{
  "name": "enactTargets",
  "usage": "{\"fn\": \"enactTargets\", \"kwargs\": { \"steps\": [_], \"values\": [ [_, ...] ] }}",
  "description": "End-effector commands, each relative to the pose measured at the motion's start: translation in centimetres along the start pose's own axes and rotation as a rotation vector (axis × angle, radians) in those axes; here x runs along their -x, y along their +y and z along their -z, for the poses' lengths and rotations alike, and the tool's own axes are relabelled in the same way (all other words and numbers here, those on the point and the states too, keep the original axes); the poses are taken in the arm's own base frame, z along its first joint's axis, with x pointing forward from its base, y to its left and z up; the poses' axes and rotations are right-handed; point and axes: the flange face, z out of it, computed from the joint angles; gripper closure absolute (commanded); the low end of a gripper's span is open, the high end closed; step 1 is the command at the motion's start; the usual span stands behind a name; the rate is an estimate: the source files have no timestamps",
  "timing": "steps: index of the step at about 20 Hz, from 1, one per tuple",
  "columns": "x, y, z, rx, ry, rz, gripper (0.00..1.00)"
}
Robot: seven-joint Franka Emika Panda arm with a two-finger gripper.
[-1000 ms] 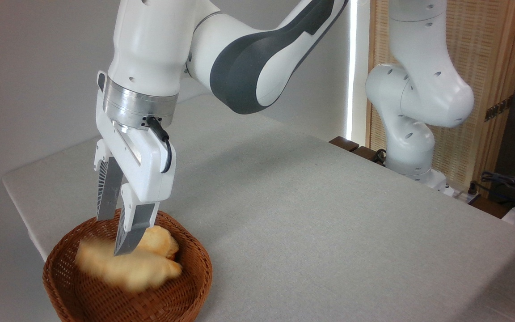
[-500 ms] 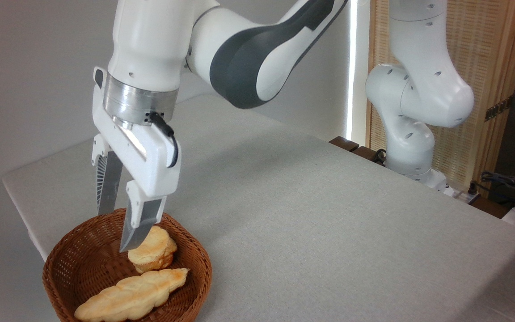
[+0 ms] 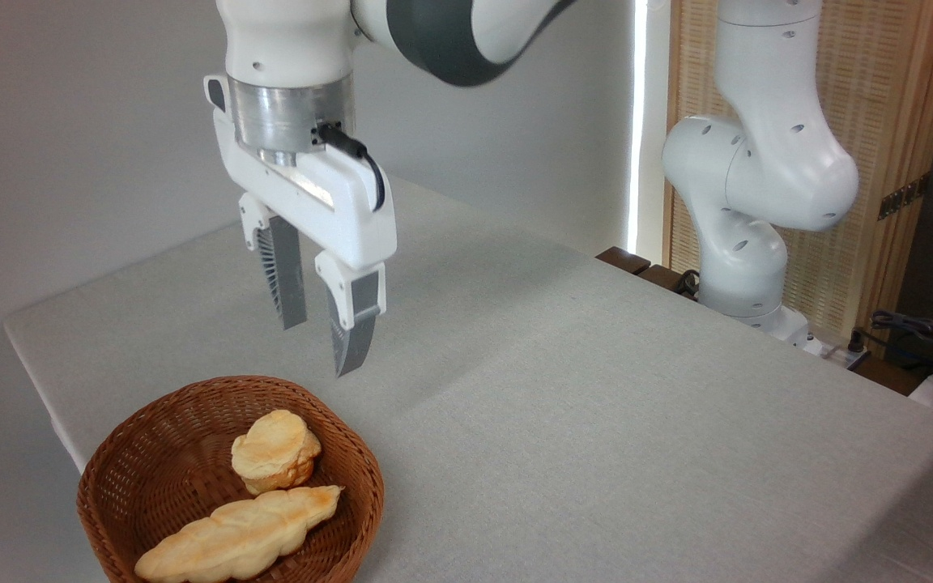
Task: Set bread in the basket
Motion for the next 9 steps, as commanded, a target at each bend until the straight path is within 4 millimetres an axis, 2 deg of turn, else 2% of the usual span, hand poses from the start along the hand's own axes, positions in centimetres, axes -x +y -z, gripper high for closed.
{"fn": "enactTargets", "kwargs": {
  "steps": [1,5,9],
  "values": [
    [-1.1,2.8,-0.1,-0.030,-0.075,0.016,0.00],
    [-1.5,4.0,-0.2,-0.033,-0.101,0.076,0.00],
    [-1.5,4.1,-0.4,-0.015,-0.100,0.075,0.00]
  ]
}}
